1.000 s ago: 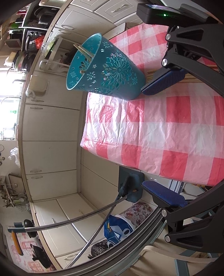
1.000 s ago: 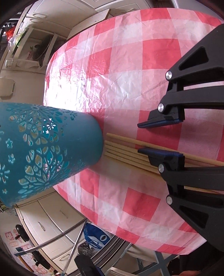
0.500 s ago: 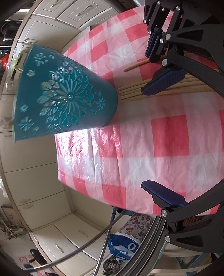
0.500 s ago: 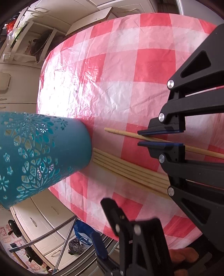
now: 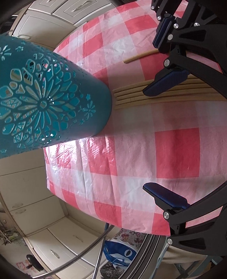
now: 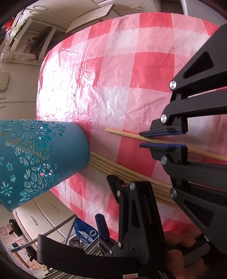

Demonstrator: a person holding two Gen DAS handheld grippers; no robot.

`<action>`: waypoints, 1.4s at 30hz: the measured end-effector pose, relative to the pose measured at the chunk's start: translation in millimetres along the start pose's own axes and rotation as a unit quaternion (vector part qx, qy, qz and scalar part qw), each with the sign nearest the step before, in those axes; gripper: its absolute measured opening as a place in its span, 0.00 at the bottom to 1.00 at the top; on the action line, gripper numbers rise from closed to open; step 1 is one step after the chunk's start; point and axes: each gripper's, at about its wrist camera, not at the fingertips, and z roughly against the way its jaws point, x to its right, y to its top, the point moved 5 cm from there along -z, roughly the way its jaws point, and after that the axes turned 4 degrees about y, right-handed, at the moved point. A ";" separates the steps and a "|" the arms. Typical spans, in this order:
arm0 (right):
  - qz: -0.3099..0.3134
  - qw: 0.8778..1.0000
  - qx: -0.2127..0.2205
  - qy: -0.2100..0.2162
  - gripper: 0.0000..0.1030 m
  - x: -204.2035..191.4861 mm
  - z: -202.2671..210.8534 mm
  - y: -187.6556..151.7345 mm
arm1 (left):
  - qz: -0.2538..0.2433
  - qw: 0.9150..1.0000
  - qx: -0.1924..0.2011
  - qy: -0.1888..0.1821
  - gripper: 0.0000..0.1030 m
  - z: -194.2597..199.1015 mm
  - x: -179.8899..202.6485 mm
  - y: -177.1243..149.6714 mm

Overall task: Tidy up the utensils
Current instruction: 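Grasp a loose bamboo stick with the left tool while the right tool grasps another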

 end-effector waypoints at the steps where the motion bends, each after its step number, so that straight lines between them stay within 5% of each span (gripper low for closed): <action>1: 0.000 1.000 0.000 0.001 0.08 -0.2 -0.1 0.0 | 0.005 1.000 0.000 0.002 0.92 0.5 -2.9 0.5; 15: -0.002 1.000 0.003 -0.001 0.08 -1.9 -1.9 2.1 | -0.011 1.000 0.001 0.000 0.88 -2.7 -1.0 -0.7; 20: -0.003 1.000 0.005 -0.003 0.08 -2.5 -3.2 4.5 | -0.001 0.999 0.007 -0.031 0.61 0.6 -2.9 -2.6; 25: 0.000 1.000 0.006 -0.008 0.08 -4.3 -5.0 7.1 | -0.024 0.998 0.021 -0.049 0.21 8.7 3.8 -6.9; 30: 0.016 1.000 -0.010 0.004 0.08 -13.6 -5.7 4.8 | -0.027 0.997 0.014 -0.077 0.07 18.6 -3.9 -23.5; 36: 0.006 1.000 -0.005 0.008 0.08 -11.4 -3.7 5.0 | -0.018 0.995 -0.001 -0.093 0.06 19.7 -15.2 -28.9; 42: -0.003 1.000 0.003 0.006 0.08 -8.4 -4.4 9.1 | -0.020 0.997 0.002 -0.075 0.27 13.5 -15.2 -18.6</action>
